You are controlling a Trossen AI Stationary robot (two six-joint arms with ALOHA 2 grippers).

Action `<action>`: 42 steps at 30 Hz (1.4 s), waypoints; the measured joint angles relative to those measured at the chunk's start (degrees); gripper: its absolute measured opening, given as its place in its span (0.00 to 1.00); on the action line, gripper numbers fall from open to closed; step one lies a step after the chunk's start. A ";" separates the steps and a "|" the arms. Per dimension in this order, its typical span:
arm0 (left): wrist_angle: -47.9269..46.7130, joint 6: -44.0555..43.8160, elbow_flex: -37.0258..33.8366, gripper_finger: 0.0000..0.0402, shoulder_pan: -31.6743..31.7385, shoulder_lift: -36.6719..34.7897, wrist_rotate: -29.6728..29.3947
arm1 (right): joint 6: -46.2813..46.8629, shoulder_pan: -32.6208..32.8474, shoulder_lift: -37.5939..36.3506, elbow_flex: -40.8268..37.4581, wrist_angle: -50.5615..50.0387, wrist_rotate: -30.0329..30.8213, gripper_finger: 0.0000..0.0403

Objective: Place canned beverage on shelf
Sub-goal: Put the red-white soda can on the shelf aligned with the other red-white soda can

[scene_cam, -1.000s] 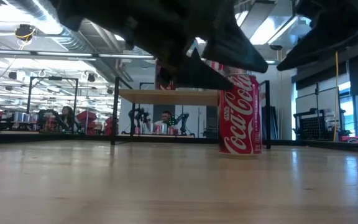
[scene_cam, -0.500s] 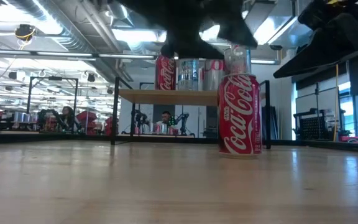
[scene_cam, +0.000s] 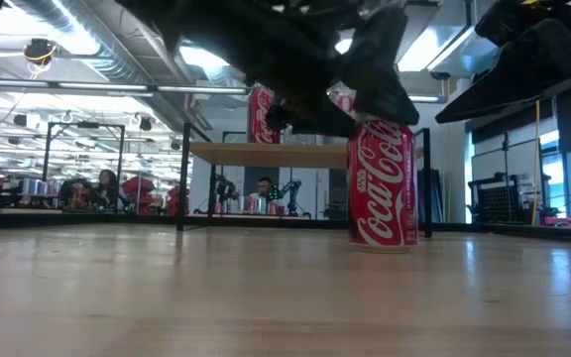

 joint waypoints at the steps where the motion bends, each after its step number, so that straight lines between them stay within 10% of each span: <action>1: 0.18 -0.28 0.04 0.82 0.22 0.49 0.30 | 0.04 0.00 0.02 0.00 -0.03 -0.01 0.77; 26: 1.57 2.19 -0.05 0.65 1.01 3.04 7.60 | -0.09 0.00 0.04 0.00 -0.02 0.00 0.77; 42: -25.45 4.67 -0.02 0.66 -1.02 -24.99 -8.96 | 6.34 0.01 0.33 -0.02 -1.43 -2.58 0.77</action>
